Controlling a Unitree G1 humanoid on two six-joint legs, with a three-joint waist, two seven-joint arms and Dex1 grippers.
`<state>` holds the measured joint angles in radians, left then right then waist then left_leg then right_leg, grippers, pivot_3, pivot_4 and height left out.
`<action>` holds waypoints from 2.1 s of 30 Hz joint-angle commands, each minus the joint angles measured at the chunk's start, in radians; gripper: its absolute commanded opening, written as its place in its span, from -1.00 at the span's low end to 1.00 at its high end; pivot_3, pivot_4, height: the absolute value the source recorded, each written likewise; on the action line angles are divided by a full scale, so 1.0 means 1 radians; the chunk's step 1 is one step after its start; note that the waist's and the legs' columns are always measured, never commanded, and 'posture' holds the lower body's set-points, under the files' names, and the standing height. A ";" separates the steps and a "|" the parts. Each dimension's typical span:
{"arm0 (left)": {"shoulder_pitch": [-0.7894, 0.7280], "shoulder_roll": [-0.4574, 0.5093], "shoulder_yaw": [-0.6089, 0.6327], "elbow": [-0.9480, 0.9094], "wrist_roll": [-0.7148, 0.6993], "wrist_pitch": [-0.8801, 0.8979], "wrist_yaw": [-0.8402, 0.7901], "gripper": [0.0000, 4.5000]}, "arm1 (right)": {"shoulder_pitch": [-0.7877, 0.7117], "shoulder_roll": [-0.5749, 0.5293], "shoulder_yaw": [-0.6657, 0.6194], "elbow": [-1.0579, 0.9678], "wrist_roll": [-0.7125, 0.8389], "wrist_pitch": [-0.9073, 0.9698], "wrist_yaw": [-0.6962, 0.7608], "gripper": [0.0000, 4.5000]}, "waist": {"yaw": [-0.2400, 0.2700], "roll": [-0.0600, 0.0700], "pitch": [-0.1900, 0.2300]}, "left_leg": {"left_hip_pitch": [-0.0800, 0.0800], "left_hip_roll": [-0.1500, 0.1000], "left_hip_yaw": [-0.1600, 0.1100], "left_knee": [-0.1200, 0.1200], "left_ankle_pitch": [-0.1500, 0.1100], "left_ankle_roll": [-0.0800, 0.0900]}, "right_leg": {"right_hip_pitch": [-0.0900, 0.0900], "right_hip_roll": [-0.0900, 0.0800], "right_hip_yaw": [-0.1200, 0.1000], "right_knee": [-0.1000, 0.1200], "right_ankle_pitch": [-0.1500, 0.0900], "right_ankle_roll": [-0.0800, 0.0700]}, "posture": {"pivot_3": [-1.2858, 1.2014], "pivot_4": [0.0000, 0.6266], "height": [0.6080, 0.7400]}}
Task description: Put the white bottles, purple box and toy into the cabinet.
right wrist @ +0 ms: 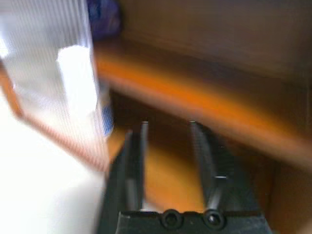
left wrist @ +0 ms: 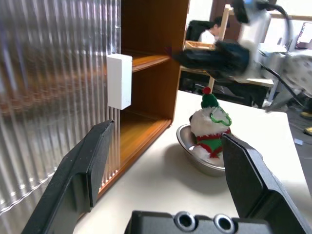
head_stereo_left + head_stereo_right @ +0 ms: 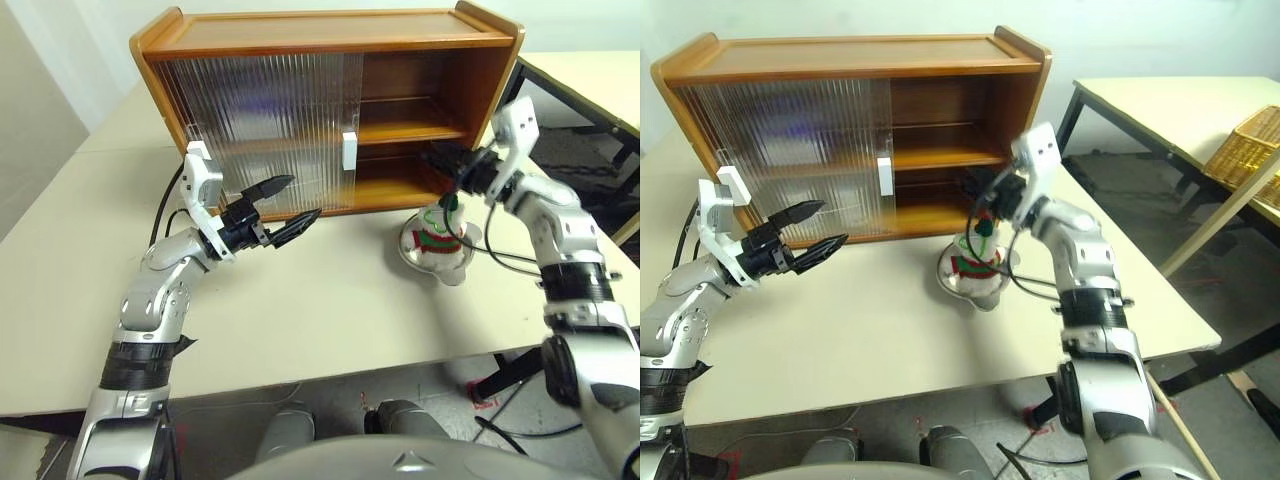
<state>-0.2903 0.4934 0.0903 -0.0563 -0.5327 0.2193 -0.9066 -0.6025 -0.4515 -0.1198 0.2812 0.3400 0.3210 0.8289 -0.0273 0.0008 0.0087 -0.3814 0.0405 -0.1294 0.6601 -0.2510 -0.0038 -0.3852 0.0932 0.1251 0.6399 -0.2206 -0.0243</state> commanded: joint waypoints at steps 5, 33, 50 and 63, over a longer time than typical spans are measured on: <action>-0.035 -0.002 -0.021 0.061 0.024 -0.020 -0.044 1.00 | 0.201 -0.078 -0.097 -0.295 0.140 0.138 -0.001 0.99 | -0.026 0.000 0.000 | 0.003 -0.001 0.000 0.003 0.001 0.001 | 0.006 0.001 0.000 -0.001 -0.006 0.010 | -0.08 -1.00 1.00; -0.002 0.010 0.011 0.028 0.025 -0.016 -0.035 1.00 | 0.409 -0.071 0.009 -0.143 0.074 0.030 0.075 0.99 | -0.044 -0.001 0.000 | 0.001 -0.002 -0.002 0.001 -0.001 -0.001 | 0.008 -0.001 0.001 -0.007 -0.011 0.017 | -0.04 -1.00 1.00; 0.014 0.018 0.010 -0.005 0.026 0.001 -0.018 1.00 | 0.333 -0.035 0.036 -0.020 0.045 -0.055 0.107 0.99 | -0.037 -0.001 0.000 | 0.004 -0.001 -0.002 0.002 -0.001 -0.001 | 0.010 -0.001 0.001 -0.006 -0.009 0.015 | -0.03 -1.00 1.00; 0.033 0.017 0.017 -0.018 0.025 -0.005 -0.007 1.00 | 0.274 -0.001 0.070 0.045 0.018 -0.070 0.113 0.82 | -0.025 -0.001 0.000 | 0.004 -0.001 -0.002 0.002 -0.001 -0.001 | 0.010 -0.001 0.000 -0.006 -0.008 0.013 | -0.01 -1.00 1.00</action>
<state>-0.2648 0.5041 0.0998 -0.0628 -0.5103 0.2149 -0.9139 -0.3140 -0.4542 -0.0633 0.3159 0.3730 0.2564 0.9364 -0.0521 0.0003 0.0090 -0.3769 0.0397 -0.1312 0.6620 -0.2518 -0.0048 -0.3751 0.0925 0.1256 0.6336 -0.2285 -0.0110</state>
